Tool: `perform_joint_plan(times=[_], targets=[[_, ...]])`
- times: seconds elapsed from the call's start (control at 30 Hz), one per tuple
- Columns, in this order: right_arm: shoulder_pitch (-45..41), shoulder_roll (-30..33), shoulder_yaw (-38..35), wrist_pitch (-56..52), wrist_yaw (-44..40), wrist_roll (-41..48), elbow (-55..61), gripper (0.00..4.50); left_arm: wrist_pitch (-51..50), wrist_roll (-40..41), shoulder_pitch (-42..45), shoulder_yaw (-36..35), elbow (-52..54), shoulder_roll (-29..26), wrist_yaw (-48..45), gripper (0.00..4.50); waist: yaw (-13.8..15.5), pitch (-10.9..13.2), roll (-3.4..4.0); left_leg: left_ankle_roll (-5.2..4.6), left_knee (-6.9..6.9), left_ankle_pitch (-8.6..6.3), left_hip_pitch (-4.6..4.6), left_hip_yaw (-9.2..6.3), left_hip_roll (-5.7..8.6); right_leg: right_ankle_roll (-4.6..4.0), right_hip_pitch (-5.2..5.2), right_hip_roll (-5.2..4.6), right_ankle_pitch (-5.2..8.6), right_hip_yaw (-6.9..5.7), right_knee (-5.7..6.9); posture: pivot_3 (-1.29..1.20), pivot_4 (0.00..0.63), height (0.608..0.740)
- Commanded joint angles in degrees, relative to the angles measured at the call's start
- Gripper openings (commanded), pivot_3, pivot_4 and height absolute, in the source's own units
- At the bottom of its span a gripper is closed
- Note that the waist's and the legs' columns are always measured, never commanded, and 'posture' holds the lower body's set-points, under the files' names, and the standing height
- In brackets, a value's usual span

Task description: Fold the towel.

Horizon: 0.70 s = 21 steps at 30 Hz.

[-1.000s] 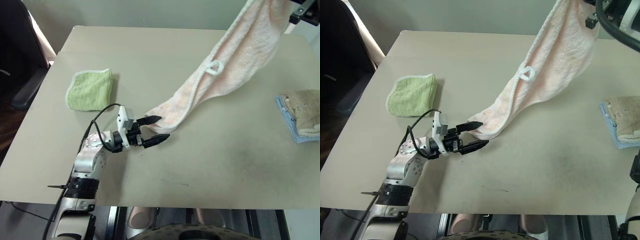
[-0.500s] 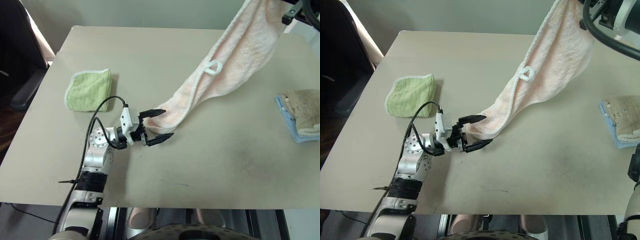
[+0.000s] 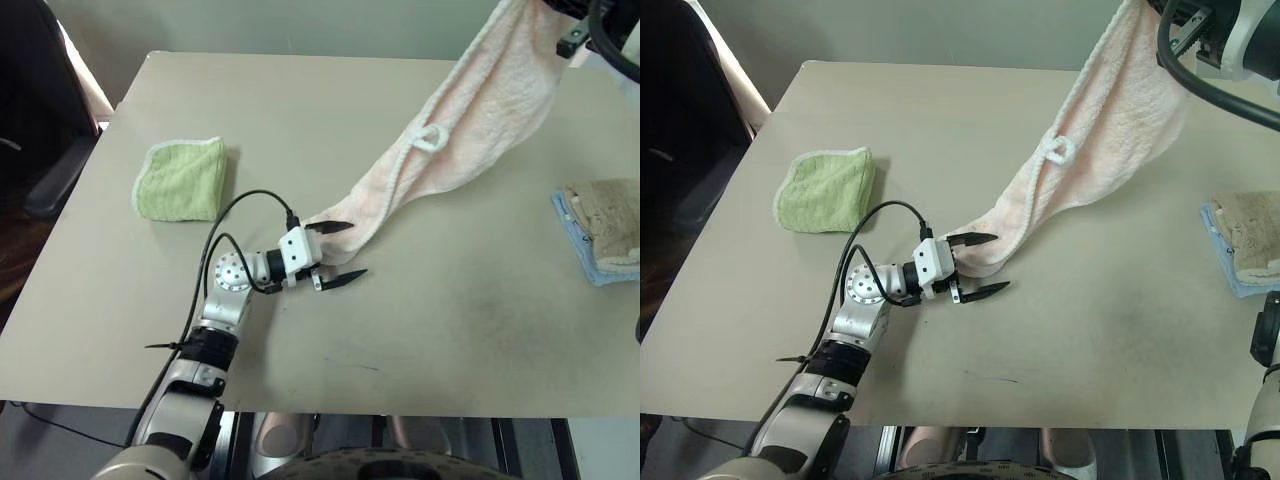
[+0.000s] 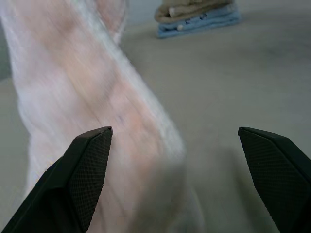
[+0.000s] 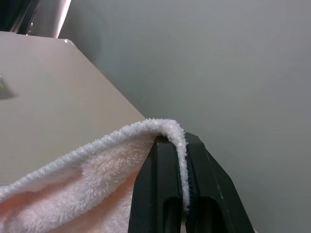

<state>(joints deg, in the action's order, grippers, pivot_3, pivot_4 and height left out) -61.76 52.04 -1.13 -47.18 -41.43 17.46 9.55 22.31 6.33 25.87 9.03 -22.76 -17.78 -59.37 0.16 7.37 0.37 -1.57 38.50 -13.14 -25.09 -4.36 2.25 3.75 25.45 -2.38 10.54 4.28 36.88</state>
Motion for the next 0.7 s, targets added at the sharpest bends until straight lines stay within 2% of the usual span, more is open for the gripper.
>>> perform_joint_plan(times=[0.03,0.13,0.37,0.7], targets=[[-1.18,0.14,-1.86,1.22,1.24,-0.99,0.95,0.03,0.28,-0.92,1.50,-0.42,0.04,-0.45,2.60,4.50,-0.04,0.00,0.00,0.00,0.00,0.00,0.00,0.00,0.00,0.00,0.00,0.00,0.00,0.00,0.00,0.00,0.150,0.728],[-0.86,0.16,-1.90,1.59,1.21,-1.36,1.27,0.03,-3.27,-0.68,2.33,-1.68,0.40,-0.40,6.01,4.50,-0.09,0.00,0.00,0.00,0.00,0.00,0.00,0.02,-0.01,0.01,0.00,0.00,0.00,0.00,0.00,0.00,0.150,0.728],[0.21,0.54,-1.19,3.66,1.07,-3.18,1.24,0.03,-4.18,-0.94,3.87,-2.94,-1.15,-2.24,9.04,4.50,-0.07,0.00,0.00,0.00,0.04,0.00,0.00,0.02,0.00,0.01,0.00,0.00,-0.01,-0.01,0.00,0.00,0.150,0.728],[0.54,0.27,-1.28,4.38,0.42,-3.80,1.01,0.03,-3.57,1.18,3.32,-2.72,0.01,-2.08,7.27,4.50,-0.07,0.00,0.00,0.00,0.11,0.00,-0.04,0.03,0.00,0.03,0.00,0.00,-0.01,-0.01,0.00,0.00,0.150,0.728]])
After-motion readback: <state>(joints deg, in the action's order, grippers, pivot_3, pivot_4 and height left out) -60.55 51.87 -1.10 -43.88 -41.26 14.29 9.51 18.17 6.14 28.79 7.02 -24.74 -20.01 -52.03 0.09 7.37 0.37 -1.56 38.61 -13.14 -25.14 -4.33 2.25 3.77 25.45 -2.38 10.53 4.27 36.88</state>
